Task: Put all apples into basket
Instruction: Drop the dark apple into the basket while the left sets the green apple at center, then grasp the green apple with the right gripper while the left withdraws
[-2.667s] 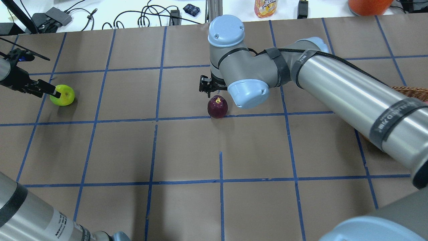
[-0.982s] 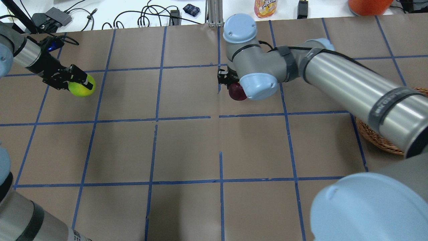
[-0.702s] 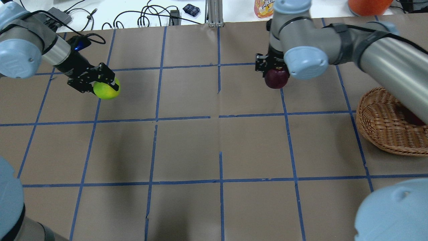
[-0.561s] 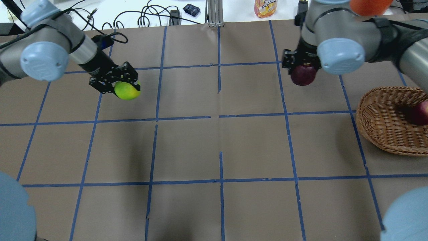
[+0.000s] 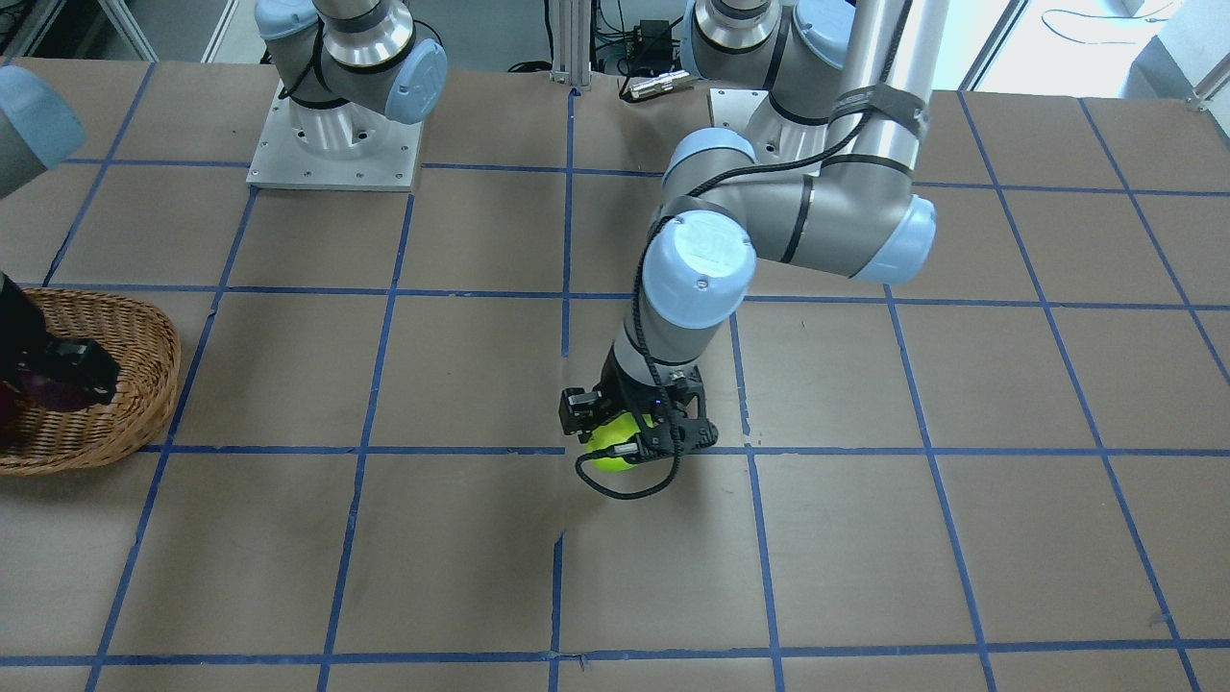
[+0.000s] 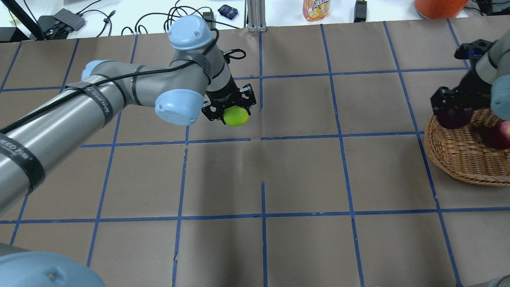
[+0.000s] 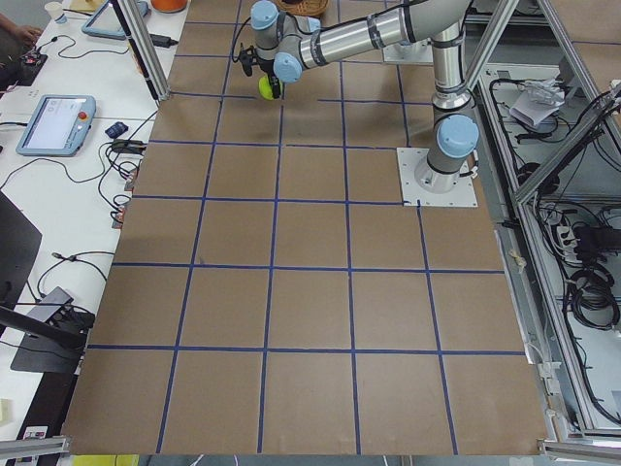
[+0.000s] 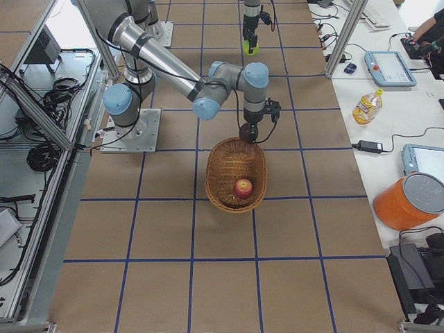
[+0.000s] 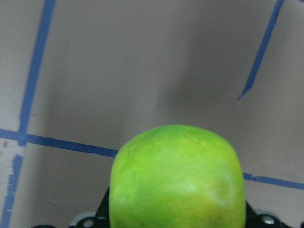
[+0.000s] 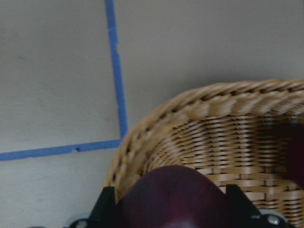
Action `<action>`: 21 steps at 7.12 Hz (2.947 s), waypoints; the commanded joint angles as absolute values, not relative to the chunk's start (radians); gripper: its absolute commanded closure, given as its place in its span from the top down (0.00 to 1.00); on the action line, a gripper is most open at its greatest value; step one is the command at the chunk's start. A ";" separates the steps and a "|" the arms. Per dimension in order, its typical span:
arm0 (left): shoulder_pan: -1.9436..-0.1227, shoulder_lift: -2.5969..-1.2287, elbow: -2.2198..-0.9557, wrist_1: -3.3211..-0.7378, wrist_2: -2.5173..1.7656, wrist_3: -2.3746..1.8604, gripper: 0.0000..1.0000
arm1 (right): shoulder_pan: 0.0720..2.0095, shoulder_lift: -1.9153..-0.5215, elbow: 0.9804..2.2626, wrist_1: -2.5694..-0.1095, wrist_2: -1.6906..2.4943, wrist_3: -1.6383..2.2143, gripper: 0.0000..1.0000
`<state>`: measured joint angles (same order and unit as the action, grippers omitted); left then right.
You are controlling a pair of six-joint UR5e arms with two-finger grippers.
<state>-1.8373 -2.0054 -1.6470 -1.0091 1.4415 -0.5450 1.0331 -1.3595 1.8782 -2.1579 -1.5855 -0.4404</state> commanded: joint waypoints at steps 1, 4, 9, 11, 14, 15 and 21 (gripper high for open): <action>-1.904 -2.071 -1.652 -0.943 1.468 -0.607 0.25 | 0.889 -1.289 1.910 -2.307 -1.577 -0.698 0.45; -1.913 -2.123 -1.655 -0.864 1.470 -0.591 0.83 | 0.873 -1.244 1.917 -2.350 -1.532 -0.735 1.00; -1.774 -1.961 -1.628 -0.944 1.436 -0.375 1.00 | 0.947 -1.429 1.913 -2.075 -1.534 -0.704 1.00; -1.689 -1.840 -1.644 -1.117 1.448 -0.174 1.00 | 1.192 -1.482 1.910 -2.063 -1.557 -0.524 1.00; -1.645 -1.602 -1.649 -1.407 1.609 0.015 1.00 | 1.598 -1.417 1.873 -2.085 -1.534 0.086 1.00; -1.597 -1.539 -1.635 -1.481 1.608 0.044 1.00 | 1.718 -1.313 1.765 -2.098 -1.532 0.207 1.00; -1.546 -1.586 -1.491 -1.586 1.558 0.086 1.00 | 1.922 -1.043 1.559 -2.104 -1.536 0.422 1.00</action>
